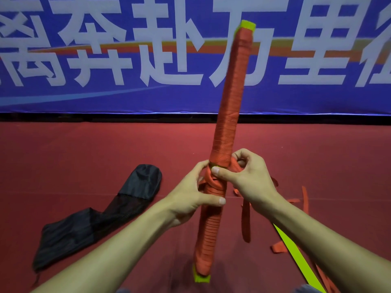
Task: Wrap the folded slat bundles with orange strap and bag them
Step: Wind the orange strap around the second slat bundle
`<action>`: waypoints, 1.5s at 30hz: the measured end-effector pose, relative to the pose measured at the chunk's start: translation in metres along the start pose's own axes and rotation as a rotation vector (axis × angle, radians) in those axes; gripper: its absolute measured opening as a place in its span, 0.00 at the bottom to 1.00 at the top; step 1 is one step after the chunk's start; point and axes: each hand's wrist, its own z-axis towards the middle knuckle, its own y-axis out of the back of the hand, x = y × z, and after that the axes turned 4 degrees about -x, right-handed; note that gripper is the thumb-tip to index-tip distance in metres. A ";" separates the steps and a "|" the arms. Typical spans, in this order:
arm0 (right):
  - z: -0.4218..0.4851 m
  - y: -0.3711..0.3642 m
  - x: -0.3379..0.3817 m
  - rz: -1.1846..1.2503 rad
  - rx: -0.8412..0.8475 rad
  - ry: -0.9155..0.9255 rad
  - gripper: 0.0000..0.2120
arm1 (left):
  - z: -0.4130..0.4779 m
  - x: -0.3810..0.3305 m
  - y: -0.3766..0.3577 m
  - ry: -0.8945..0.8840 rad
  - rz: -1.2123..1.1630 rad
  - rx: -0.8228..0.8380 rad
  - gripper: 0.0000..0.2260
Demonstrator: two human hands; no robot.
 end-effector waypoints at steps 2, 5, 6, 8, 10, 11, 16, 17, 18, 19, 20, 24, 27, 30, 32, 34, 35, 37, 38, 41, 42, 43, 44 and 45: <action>0.001 0.001 0.001 0.039 0.025 -0.018 0.21 | -0.001 0.001 0.002 0.021 -0.027 0.013 0.41; 0.002 0.001 0.004 0.065 0.087 -0.043 0.21 | -0.002 0.001 0.001 -0.009 -0.041 -0.045 0.41; 0.003 0.002 0.005 0.061 0.104 -0.048 0.21 | -0.003 0.001 -0.001 -0.018 -0.044 -0.063 0.40; 0.004 0.004 0.007 0.056 0.135 -0.055 0.22 | -0.004 0.000 -0.002 -0.010 -0.075 -0.076 0.40; 0.003 0.007 0.009 0.064 0.160 -0.063 0.21 | -0.005 0.001 -0.002 -0.005 -0.094 -0.079 0.40; 0.002 0.007 0.011 0.076 0.175 -0.069 0.21 | -0.005 0.001 -0.002 -0.005 -0.100 -0.082 0.40; 0.003 0.009 0.012 0.136 0.180 -0.124 0.18 | -0.004 0.000 -0.008 -0.030 -0.209 -0.088 0.29; 0.003 0.010 0.012 0.163 0.176 -0.142 0.17 | -0.004 -0.002 -0.009 -0.007 -0.256 -0.097 0.27; 0.004 0.011 0.012 0.187 0.173 -0.152 0.16 | -0.004 -0.004 -0.011 0.018 -0.290 -0.117 0.24; 0.005 0.013 0.012 0.207 0.172 -0.156 0.16 | -0.004 -0.005 -0.012 0.040 -0.305 -0.151 0.24; 0.005 0.014 0.011 0.224 0.174 -0.156 0.16 | -0.003 -0.006 -0.012 0.053 -0.305 -0.186 0.23; 0.005 0.014 0.011 0.253 0.200 -0.143 0.18 | -0.002 -0.002 -0.010 0.033 -0.223 -0.228 0.20; 0.004 0.014 0.011 0.270 0.201 -0.135 0.16 | -0.001 0.000 -0.010 -0.014 -0.251 -0.258 0.16; 0.004 0.013 0.011 0.271 0.186 -0.120 0.17 | -0.001 0.001 -0.012 -0.067 -0.248 -0.277 0.14; 0.005 0.013 0.010 0.242 0.169 -0.095 0.18 | 0.000 0.001 -0.014 -0.104 -0.223 -0.318 0.12; 0.006 0.013 0.007 0.178 0.141 -0.069 0.18 | 0.000 0.001 -0.014 -0.124 -0.159 -0.375 0.11; 0.006 0.013 0.005 0.132 0.119 -0.058 0.19 | 0.000 0.002 -0.013 -0.129 -0.130 -0.402 0.10; 0.007 0.014 0.000 0.028 0.069 -0.044 0.20 | 0.001 0.002 -0.010 -0.137 -0.084 -0.447 0.10; 0.008 0.014 -0.002 -0.021 0.040 -0.046 0.22 | 0.001 0.002 -0.009 -0.141 -0.062 -0.466 0.10; 0.008 0.013 -0.004 -0.120 -0.032 -0.057 0.24 | 0.000 -0.001 -0.009 -0.133 -0.054 -0.505 0.09; 0.009 0.012 -0.003 -0.146 -0.058 -0.055 0.24 | 0.000 -0.002 -0.010 -0.122 -0.065 -0.509 0.08; 0.009 0.010 -0.001 -0.178 -0.088 -0.050 0.24 | 0.000 -0.003 -0.010 -0.107 -0.078 -0.512 0.08; 0.009 0.009 0.000 -0.214 -0.116 -0.041 0.24 | 0.000 -0.004 -0.011 -0.091 -0.095 -0.514 0.08; 0.009 0.009 0.002 -0.248 -0.138 -0.030 0.24 | 0.000 -0.005 -0.013 -0.080 -0.112 -0.518 0.07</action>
